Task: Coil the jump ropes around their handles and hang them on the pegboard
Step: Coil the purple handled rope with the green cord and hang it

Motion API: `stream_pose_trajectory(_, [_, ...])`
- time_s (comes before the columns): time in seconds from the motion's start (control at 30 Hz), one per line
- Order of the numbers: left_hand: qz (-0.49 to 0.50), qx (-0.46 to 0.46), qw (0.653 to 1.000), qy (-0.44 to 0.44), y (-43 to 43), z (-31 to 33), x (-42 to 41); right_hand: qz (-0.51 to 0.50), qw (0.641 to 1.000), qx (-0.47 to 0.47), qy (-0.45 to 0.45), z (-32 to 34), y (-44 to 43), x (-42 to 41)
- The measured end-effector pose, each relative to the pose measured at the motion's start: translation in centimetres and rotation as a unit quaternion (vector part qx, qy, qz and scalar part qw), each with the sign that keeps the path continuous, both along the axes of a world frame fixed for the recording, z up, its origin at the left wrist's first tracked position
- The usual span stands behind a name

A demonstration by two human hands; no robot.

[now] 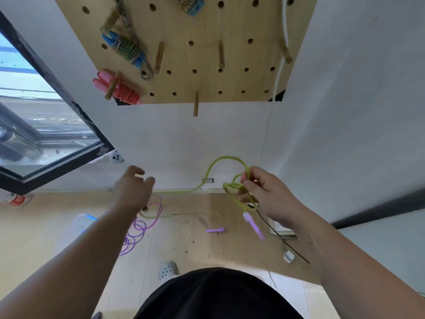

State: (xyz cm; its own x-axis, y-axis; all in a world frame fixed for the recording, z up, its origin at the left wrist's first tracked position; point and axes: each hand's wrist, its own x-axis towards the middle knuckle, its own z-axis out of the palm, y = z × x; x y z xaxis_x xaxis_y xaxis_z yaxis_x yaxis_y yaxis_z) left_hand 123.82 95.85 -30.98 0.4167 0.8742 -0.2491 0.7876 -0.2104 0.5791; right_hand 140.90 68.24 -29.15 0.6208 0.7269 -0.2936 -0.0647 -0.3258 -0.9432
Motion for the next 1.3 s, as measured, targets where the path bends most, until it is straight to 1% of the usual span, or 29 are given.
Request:
stream_pose_trajectory(0.03, [-0.034, -0.008, 0.999, -0.029, -0.8, -0.2, 0.3, 0.012, 1.0, 0.017, 0.01, 0.8, 0.4, -0.3])
stream_pose_trajectory(0.07, [-0.082, -0.021, 0.993, -0.08, -2.0, 0.0, 0.8, 0.031, 0.999, 0.017, 0.0, 1.4, 0.8, -0.7])
stream_pose_trajectory(0.1, [-0.147, -0.044, 0.979, -0.137, -3.5, 0.8, 1.6, 0.056, 0.998, 0.004, -0.028, 1.7, 1.2, -1.0])
stream_pose_trajectory(0.13, [-0.228, -0.069, 0.956, -0.171, -5.1, 1.9, 2.4, 0.083, 0.994, -0.011, -0.065, 1.8, 1.7, -1.3])
stream_pose_trajectory(0.17, [-0.316, -0.084, 0.929, -0.175, -6.6, 2.9, 3.3, 0.105, 0.99, -0.02, -0.093, 1.8, 2.2, -1.6])
stream_pose_trajectory(0.2, [-0.393, -0.077, 0.903, -0.156, -8.0, 3.7, 4.1, 0.118, 0.987, -0.023, -0.11, 1.9, 2.6, -1.9])
stream_pose_trajectory(0.23, [-0.444, -0.047, 0.885, -0.13, -9.0, 3.9, 4.8, 0.121, 0.986, -0.019, -0.117, 1.8, 2.9, -2.1])
stream_pose_trajectory(0.3, [-0.476, 0.042, 0.874, -0.09, -9.6, 3.8, 5.7, 0.096, 0.986, -0.014, -0.135, 1.5, 3.2, -2.2])
stream_pose_trajectory(0.37, [-0.447, 0.1, 0.886, -0.07, -9.1, 3.7, 6.0, 0.044, 0.988, -0.015, -0.15, 1.0, 2.8, -1.6])
stream_pose_trajectory(0.43, [-0.379, 0.105, 0.914, -0.102, -8.4, 3.9, 5.8, 0.009, 0.992, -0.021, -0.127, 0.6, 1.7, -0.5])
stream_pose_trajectory(0.5, [-0.288, 0.056, 0.94, -0.172, -7.3, 4.1, 5.5, -0.012, 0.994, -0.034, -0.105, 0.0, 0.8, 0.4])
stream_pose_trajectory(0.57, [-0.203, 0.005, 0.953, -0.224, -6.8, 4.2, 5.2, -0.025, 0.994, -0.028, -0.107, 0.0, 0.4, 1.0])
stream_pose_trajectory(0.67, [-0.112, -0.037, 0.954, -0.274, -7.3, 4.4, 5.0, -0.04, 0.996, 0.001, -0.082, 0.4, 0.5, 1.6])
stream_pose_trajectory(0.73, [-0.085, -0.046, 0.95, -0.296, -7.8, 4.4, 4.8, -0.027, 0.998, 0.007, -0.062, 0.6, 0.3, 1.9])
stream_pose_trajectory(0.8, [-0.109, -0.049, 0.95, -0.288, -7.7, 4.2, 4.5, -0.006, 0.995, -0.012, -0.096, 0.6, 0.1, 2.0])
stream_pose_trajectory(0.83, [-0.136, -0.052, 0.953, -0.267, -7.4, 4.1, 4.2, 0.008, 0.99, -0.029, -0.137, 0.6, 0.1, 1.9])
stream_pose_trajectory(0.9, [-0.194, -0.058, 0.959, -0.196, -6.6, 3.8, 3.8, 0.042, 0.968, -0.06, -0.242, 0.4, 0.2, 1.5])
stream_pose_trajectory(0.93, [-0.225, -0.061, 0.96, -0.157, -6.4, 3.8, 3.6, 0.057, 0.957, -0.062, -0.277, 0.4, 0.4, 1.2])
stream_pose_trajectory(0.97, [-0.255, -0.072, 0.956, -0.125, -6.4, 3.9, 3.5, 0.067, 0.951, -0.056, -0.295, 0.5, 0.6, 0.8])
stream_pose_trajectory(1.03, [-0.301, -0.124, 0.941, -0.096, -6.9, 4.2, 3.3, 0.084, 0.946, -0.039, -0.309, 0.8, 1.0, 0.3])
stream_pose_trajectory(1.1, [-0.333, -0.158, 0.924, -0.107, -8.0, 4.4, 3.3, 0.104, 0.938, -0.04, -0.328, 1.0, 1.5, 0.0])
stream_pose_trajectory(1.17, [-0.341, -0.144, 0.919, -0.139, -8.9, 4.3, 3.5, 0.119, 0.931, -0.025, -0.345, 1.4, 1.7, -0.2])
stream_pose_trajectory(1.2, [-0.328, -0.154, 0.919, -0.154, -9.2, 4.2, 3.6, 0.12, 0.928, -0.008, -0.353, 1.5, 1.7, -0.2])
stream_pose_trajectory(1.27, [-0.276, -0.229, 0.914, -0.192, -9.4, 3.8, 3.8, 0.105, 0.932, 0.029, -0.346, 2.1, 1.5, -0.4])
stream_pose_trajectory(1.3, [-0.243, -0.268, 0.908, -0.212, -9.5, 3.6, 3.9, 0.091, 0.939, 0.043, -0.328, 2.5, 1.3, -0.4])
